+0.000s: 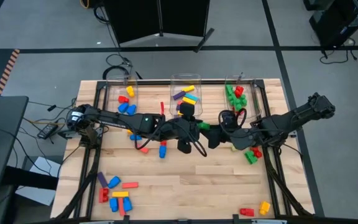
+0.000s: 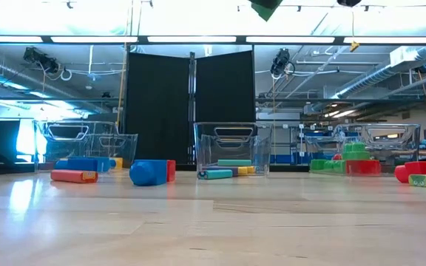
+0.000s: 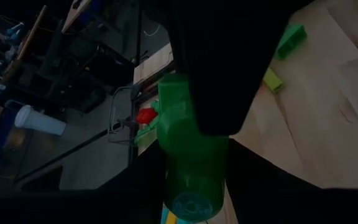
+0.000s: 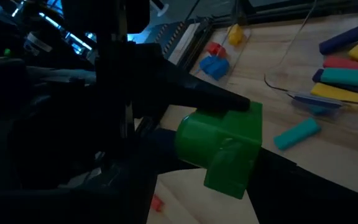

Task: Sort blocks by size
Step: Put the green 2 stud game piece into the right transparent bin

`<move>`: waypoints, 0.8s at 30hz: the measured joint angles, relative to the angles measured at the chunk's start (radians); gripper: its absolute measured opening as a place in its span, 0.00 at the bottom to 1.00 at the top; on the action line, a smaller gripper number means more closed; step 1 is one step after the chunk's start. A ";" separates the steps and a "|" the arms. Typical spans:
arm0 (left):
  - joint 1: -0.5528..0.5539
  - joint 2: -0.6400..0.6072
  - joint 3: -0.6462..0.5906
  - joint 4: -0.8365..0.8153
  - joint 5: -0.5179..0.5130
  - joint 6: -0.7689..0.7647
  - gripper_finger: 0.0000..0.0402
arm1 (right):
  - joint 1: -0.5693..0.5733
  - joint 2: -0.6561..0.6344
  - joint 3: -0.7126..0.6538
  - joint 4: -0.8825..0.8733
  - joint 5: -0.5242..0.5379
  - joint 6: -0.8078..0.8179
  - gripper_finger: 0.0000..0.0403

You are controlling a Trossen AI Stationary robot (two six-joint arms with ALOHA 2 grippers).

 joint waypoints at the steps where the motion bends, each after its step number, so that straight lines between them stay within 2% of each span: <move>1: 0.000 0.000 0.000 0.000 0.000 0.000 0.35 | -0.001 0.000 0.000 -0.002 -0.003 0.003 0.57; 8: -0.015 0.005 -0.002 -0.004 0.000 0.002 0.35 | -0.022 0.000 0.003 -0.097 -0.039 0.095 0.53; 14: -0.017 0.005 -0.002 -0.005 -0.015 0.002 0.35 | -0.026 -0.001 0.003 -0.083 -0.046 0.073 0.47; 17: -0.018 0.005 -0.002 -0.003 -0.020 0.002 0.35 | -0.037 -0.001 0.003 -0.085 -0.081 0.071 0.47; 24: -0.018 0.005 -0.002 -0.009 -0.020 0.002 0.36 | -0.042 0.004 0.003 -0.085 -0.081 0.060 0.45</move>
